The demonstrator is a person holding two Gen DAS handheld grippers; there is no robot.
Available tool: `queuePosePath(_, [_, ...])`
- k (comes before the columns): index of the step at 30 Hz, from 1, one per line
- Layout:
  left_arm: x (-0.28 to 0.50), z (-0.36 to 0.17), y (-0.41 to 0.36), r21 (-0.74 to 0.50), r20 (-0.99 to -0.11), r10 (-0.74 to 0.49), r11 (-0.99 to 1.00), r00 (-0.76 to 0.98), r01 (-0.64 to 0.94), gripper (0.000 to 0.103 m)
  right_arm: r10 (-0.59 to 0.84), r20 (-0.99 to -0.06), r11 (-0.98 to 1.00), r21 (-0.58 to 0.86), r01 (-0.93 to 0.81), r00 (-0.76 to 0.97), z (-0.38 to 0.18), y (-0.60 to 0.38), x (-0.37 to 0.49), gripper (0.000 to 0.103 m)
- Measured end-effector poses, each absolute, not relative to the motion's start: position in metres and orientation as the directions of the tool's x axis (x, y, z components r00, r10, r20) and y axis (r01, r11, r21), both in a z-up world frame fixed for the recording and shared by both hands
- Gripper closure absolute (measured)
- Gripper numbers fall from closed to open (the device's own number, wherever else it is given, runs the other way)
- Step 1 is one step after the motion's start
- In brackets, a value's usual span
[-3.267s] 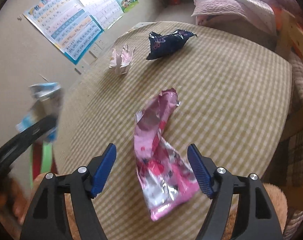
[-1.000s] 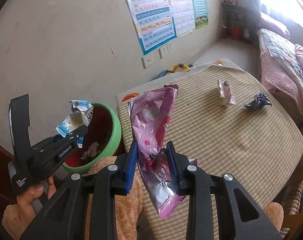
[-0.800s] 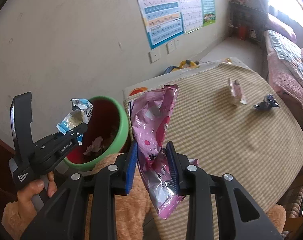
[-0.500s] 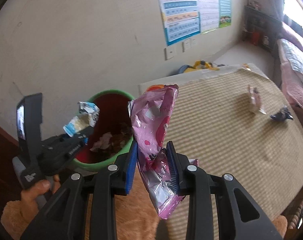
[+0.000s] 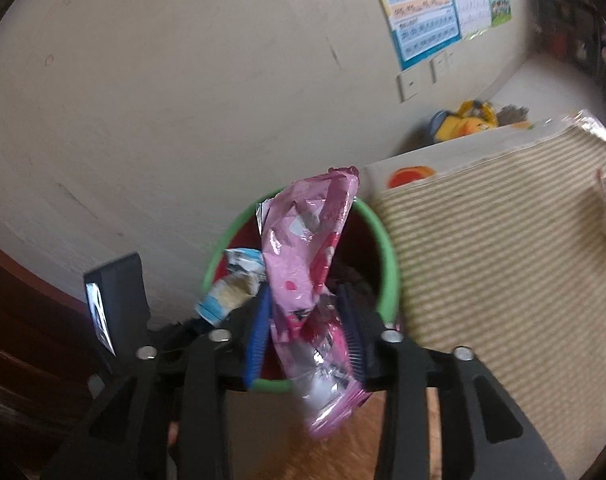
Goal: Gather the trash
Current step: 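Open the left tool to drop the wrapper while the right tool drops the pink bag, then grasp the blue wrapper with the right tool while the left tool grasps the pink-white carton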
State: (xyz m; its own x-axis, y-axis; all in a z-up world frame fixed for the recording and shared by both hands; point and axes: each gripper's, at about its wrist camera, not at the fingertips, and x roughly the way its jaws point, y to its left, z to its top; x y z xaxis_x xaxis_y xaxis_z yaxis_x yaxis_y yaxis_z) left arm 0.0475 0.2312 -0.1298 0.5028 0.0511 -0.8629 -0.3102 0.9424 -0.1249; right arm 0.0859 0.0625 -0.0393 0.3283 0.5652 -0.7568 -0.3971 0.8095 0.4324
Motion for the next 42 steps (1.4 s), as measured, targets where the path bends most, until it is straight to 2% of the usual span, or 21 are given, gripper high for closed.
queuePosePath(1, [0.047,-0.13,0.232,-0.126,-0.861,0.055,0.94,0.506,-0.316,0.042,0.573,-0.75,0.807,0.446,-0.388,0.331,-0.04,0.062,0.088,0.05])
queuePosePath(4, [0.045,-0.133,0.234,-0.127,-0.865,0.058,0.936,0.498,-0.329,0.041,0.603,-0.729,0.791,0.493,-0.362,0.324,-0.042,0.056,0.094,0.032])
queuePosePath(7, [0.044,-0.134,0.23,-0.124,-0.87,0.055,0.937,0.491,-0.326,0.04,0.593,-0.732,0.802,0.505,-0.317,0.334,-0.046,0.037,0.098,0.032])
queuePosePath(10, [0.044,-0.132,0.221,-0.116,-0.87,0.048,0.947,0.49,-0.3,0.04,0.507,-0.754,0.862,0.441,-0.249,0.418,-0.047,-0.005,0.104,0.032])
queuePosePath(14, [0.045,-0.13,0.208,-0.097,-0.868,0.049,0.959,0.493,-0.266,0.04,0.293,-0.8,0.934,0.356,0.022,0.523,-0.061,-0.115,0.122,0.032])
queuePosePath(19, [0.055,-0.128,0.182,-0.075,-0.873,0.045,0.972,0.486,-0.225,0.04,0.019,-0.824,0.881,0.281,0.38,0.566,-0.075,-0.251,0.15,0.03])
queuePosePath(23, [0.064,-0.121,0.15,-0.04,-0.872,0.044,0.986,0.488,-0.16,0.04,-0.015,-0.839,0.785,0.327,0.526,0.544,-0.089,-0.317,0.183,0.028])
queuePosePath(25, [0.067,-0.117,0.131,-0.01,-0.868,0.05,0.993,0.493,-0.119,0.04,-0.004,-0.858,0.759,0.332,0.56,0.514,-0.101,-0.338,0.205,0.02])
queuePosePath(27, [0.071,-0.113,0.113,0.026,-0.867,0.062,0.996,0.495,-0.08,0.04,0.023,-0.895,0.771,0.299,0.562,0.445,-0.117,-0.347,0.225,0.02])
queuePosePath(29, [0.076,-0.111,0.096,0.051,-0.867,0.069,0.997,0.493,-0.05,0.04,0.043,-0.906,0.783,0.292,0.549,0.421,-0.127,-0.346,0.228,0.035])
queuePosePath(31, [0.082,-0.106,0.083,0.035,-0.866,0.047,0.999,0.497,-0.032,0.04,0.071,-0.914,0.811,0.286,0.51,0.4,-0.134,-0.343,0.23,0.073])
queuePosePath(33, [0.091,-0.1,0.065,0.01,-0.861,0.012,1.0,0.508,-0.007,0.04,0.084,-0.905,0.832,0.294,0.47,0.416,-0.133,-0.341,0.221,0.078])
queuePosePath(36, [0.111,-0.096,0.022,-0.008,-0.855,-0.049,0.997,0.517,0.081,0.04,0.146,-0.855,0.836,0.376,0.4,0.498,-0.119,-0.34,0.179,0.079])
queuePosePath(42, [0.167,-0.102,-0.078,-0.07,-0.849,-0.176,0.972,0.498,0.224,0.04,0.179,-0.832,0.896,0.358,0.262,0.525,-0.106,-0.313,0.051,0.078])
